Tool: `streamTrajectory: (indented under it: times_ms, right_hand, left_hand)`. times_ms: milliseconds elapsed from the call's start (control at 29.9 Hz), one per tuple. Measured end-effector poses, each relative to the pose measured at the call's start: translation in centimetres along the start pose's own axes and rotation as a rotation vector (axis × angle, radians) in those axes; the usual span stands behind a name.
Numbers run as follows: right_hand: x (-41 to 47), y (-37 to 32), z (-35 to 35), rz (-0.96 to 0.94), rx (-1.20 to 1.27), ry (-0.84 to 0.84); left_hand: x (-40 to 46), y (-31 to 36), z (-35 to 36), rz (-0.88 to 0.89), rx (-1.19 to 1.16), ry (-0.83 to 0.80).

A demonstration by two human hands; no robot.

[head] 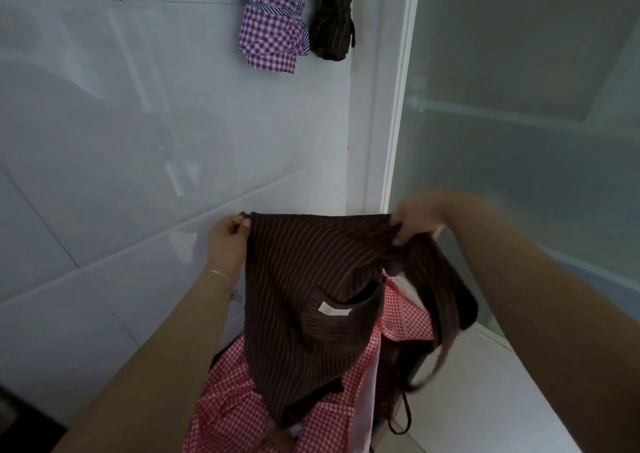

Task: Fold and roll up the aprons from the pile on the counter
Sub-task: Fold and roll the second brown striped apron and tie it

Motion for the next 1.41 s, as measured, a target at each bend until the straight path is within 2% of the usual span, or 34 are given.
streamTrajectory:
  times_ms: [67, 167, 201, 268, 335, 469, 536, 603, 670, 737, 837, 904, 937, 1004, 1038, 1071, 1172, 1272, 1339, 1406]
  right_hand:
    - [0.8, 0.9, -1.5, 0.159, -0.350, 0.292]
    - [0.8, 1.7, -2.6, 0.283, -0.294, 0.678]
    - [0.8, 1.9, -2.6, 0.292, -0.283, 0.762]
    - [1.3, 2.0, -1.7, 0.268, -0.278, 0.806]
    - [2.3, 2.5, -0.4, 0.211, -0.212, 0.745]
    - [2.5, 1.5, 1.6, 0.050, 0.008, 0.481]
    - [2.0, 1.3, 2.5, -0.042, 0.307, 0.328]
    - [1.0, 2.0, 3.5, -0.118, 0.724, 0.085]
    - [0.5, 2.5, 4.5, -0.135, 0.804, -0.143]
    - [0.4, 2.5, 5.2, -0.129, 0.750, -0.268]
    - [1.9, 2.6, 6.7, -0.031, 0.649, -0.364]
    - [3.4, 2.7, 8.7, 0.100, 0.447, -0.437]
    - [4.2, 2.9, 9.9, 0.151, 0.256, -0.441]
    - [6.0, 3.5, 12.3, 0.194, -0.255, -0.375]
    - [6.7, 3.8, 13.7, 0.189, -0.444, -0.314]
    - [7.3, 4.4, 15.5, 0.200, -0.519, -0.297]
    - [8.9, 7.7, 20.7, 0.219, -0.427, -0.294]
    - [9.2, 10.5, 22.9, 0.291, -0.168, -0.290]
    - [9.1, 11.6, 22.8, 0.404, -0.046, -0.415]
    - [9.8, 12.8, 21.4, 0.482, -0.140, -0.539]
  left_hand:
    - [-0.8, 1.7, 0.2, 0.125, -0.004, 0.028]
    - [-1.7, 4.4, 0.2, 0.300, -0.056, 0.112]
    - [-2.0, 5.2, -0.1, 0.376, -0.058, 0.138]
    - [-2.7, 6.7, -0.8, 0.587, 0.024, 0.187]
    - [-3.3, 7.6, -1.3, 0.723, 0.104, 0.241]
    - [-3.1, 8.3, -3.2, 0.730, 0.112, 0.299]
    - [-3.4, 9.0, -4.3, 0.749, 0.183, 0.280]
    - [-3.3, 10.3, -5.0, 0.688, 0.311, 0.222]
    - [-2.6, 11.3, -5.8, 0.523, 0.493, 0.076]
    - [-1.6, 10.9, -6.5, 0.304, 0.686, -0.128]
    - [-0.9, 8.1, -6.4, 0.128, 1.086, -0.412]
    - [-1.3, 3.6, -5.4, 0.039, 1.306, -0.578]
    - [-1.5, 0.7, -5.0, -0.005, 1.354, -0.614]
    - [-2.5, -5.7, -4.7, -0.100, 1.352, -0.604]
    - [-3.3, -8.5, -4.9, -0.121, 1.321, -0.546]
    - [-4.2, -11.0, -5.1, -0.127, 1.285, -0.465]
    - [-6.6, -17.0, -5.4, -0.175, 1.254, -0.298]
    - [-6.5, -19.4, -4.5, -0.195, 1.159, -0.230]
    - [-5.4, -20.2, -3.3, -0.260, 1.010, -0.185]
    - [-4.4, -20.9, -1.4, -0.319, 0.884, -0.141]
Point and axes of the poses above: each hand's wrist, its own x-axis towards the middle knuckle, its own z-axis out of the palm, y = z × x, the point moved 5 cm from there along x, towards the middle knuckle, and after that the axes turned 1 degree about -x, right-handed, at the moved point
